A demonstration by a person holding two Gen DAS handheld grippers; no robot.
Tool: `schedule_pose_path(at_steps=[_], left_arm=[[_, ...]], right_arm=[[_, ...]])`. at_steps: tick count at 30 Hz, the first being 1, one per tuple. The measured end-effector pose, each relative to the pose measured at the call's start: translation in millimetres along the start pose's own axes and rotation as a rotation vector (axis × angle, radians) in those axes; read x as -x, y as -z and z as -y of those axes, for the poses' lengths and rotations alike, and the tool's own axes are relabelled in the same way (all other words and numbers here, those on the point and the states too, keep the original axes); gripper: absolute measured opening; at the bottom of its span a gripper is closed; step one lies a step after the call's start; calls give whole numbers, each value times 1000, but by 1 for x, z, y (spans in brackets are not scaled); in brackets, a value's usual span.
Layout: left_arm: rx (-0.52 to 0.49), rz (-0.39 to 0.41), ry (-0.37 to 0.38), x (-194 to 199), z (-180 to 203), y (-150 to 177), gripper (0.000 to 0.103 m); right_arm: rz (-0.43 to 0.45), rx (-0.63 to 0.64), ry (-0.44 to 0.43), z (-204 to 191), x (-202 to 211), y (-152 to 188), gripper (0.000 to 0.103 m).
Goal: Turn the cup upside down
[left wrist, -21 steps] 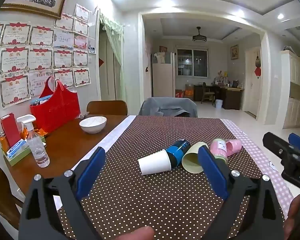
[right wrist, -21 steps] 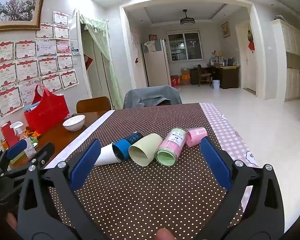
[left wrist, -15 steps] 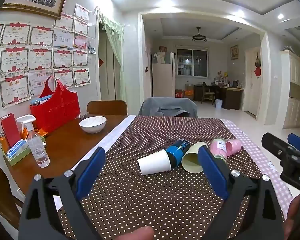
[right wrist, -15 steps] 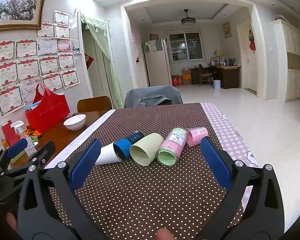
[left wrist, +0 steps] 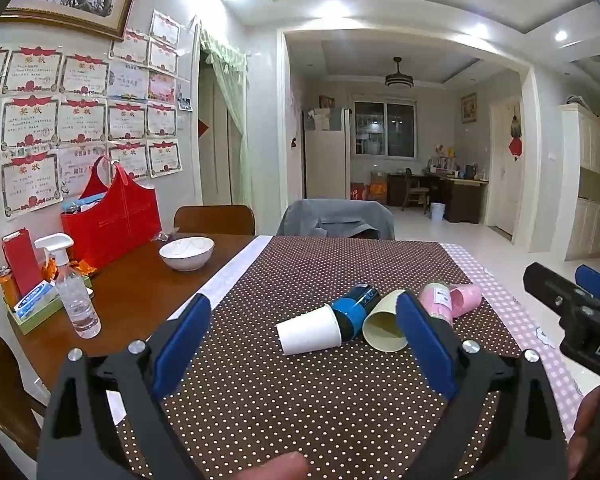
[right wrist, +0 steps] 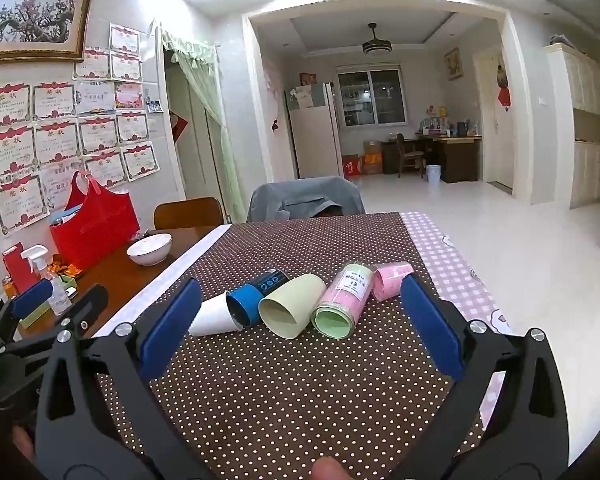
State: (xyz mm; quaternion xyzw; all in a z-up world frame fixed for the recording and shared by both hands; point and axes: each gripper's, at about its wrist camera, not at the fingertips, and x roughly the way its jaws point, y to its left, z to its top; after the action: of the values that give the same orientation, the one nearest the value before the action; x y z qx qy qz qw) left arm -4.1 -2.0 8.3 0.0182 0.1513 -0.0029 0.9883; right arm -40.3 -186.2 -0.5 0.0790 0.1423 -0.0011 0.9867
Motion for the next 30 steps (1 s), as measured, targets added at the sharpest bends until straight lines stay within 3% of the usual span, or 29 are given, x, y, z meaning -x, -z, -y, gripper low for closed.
schedule_pose_path(at_steps=[30], left_arm=[[-14, -2, 2, -3, 1, -1, 92]], right_arm=[[1, 13, -4, -1, 1, -2, 97]])
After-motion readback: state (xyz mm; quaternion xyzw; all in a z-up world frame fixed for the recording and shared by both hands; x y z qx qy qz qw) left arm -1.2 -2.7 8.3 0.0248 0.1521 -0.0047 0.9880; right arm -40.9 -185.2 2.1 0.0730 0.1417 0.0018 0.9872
